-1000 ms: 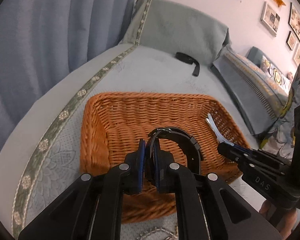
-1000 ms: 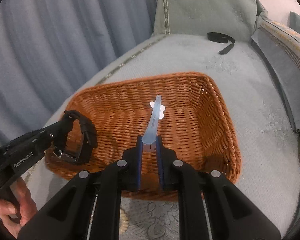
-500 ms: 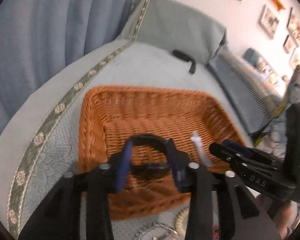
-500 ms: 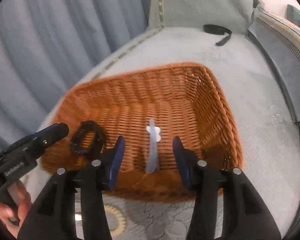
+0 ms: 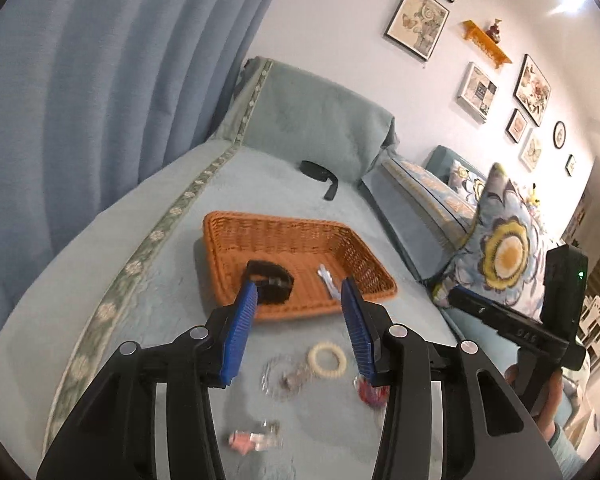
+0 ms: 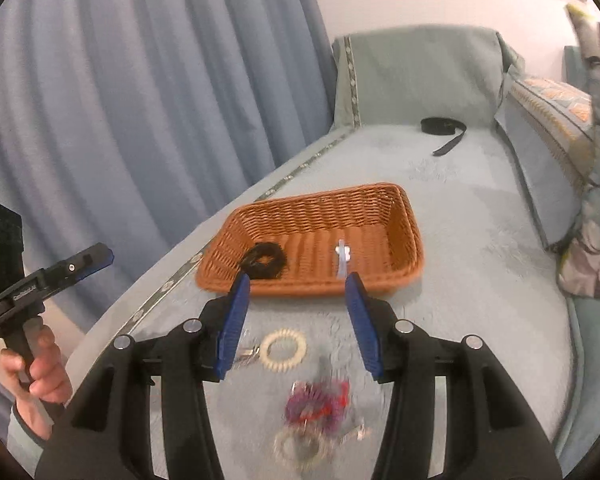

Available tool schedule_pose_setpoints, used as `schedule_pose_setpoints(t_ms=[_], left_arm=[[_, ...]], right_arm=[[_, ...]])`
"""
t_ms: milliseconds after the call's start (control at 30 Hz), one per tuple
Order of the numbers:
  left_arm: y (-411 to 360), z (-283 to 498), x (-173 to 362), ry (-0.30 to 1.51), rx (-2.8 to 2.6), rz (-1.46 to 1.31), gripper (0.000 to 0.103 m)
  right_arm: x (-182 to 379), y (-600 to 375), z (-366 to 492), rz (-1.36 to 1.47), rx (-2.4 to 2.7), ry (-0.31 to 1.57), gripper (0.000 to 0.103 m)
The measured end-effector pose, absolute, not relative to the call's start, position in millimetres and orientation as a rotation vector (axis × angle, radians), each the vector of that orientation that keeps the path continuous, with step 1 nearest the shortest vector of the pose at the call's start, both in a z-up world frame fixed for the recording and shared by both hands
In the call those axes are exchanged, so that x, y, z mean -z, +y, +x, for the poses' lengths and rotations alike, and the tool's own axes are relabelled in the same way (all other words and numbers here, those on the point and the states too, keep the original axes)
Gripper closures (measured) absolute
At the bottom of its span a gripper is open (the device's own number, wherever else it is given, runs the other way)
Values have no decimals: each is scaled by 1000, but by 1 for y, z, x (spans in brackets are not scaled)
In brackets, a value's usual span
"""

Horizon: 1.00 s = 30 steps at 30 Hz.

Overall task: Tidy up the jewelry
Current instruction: 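Grasp the pink star keys with the left tool while the right tool grasps the clear bead bracelet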

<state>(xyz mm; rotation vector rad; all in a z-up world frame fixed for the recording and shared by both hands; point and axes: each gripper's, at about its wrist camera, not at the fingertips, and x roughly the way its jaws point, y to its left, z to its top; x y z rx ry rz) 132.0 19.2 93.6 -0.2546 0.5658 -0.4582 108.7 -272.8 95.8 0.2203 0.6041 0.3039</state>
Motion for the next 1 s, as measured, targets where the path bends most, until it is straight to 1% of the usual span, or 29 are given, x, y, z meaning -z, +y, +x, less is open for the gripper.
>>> schedule_pose_setpoints(t_ms=[167,367,400,433,600,700,800,933,1000], left_arm=[[35,103,-66,598,447,-263,61],[41,101,-11,711,408,-266,61],[41,102,-4,727,402,-266,61],[41,105,3,745,397,-266,61],[48,116,26,794,384,-279,61],[50,128,35,828,406,-309,61],[47,138,44,864,429,-318,61],[43,144,53,890,457,-322,61],[42,140,53,904,509,-342,61]], right_arm=[[-74,-268,66,204,-290,590,57],[-15,-261,44,247,-250,707,57],[-6,-261,43,260,-240,731,59],[0,-260,39,271,-239,749,65],[26,-254,35,319,-228,845,66],[36,-255,41,353,-207,887,66],[38,-258,47,381,-197,886,66],[37,-253,56,365,-168,889,75],[38,-251,57,348,-159,886,77]])
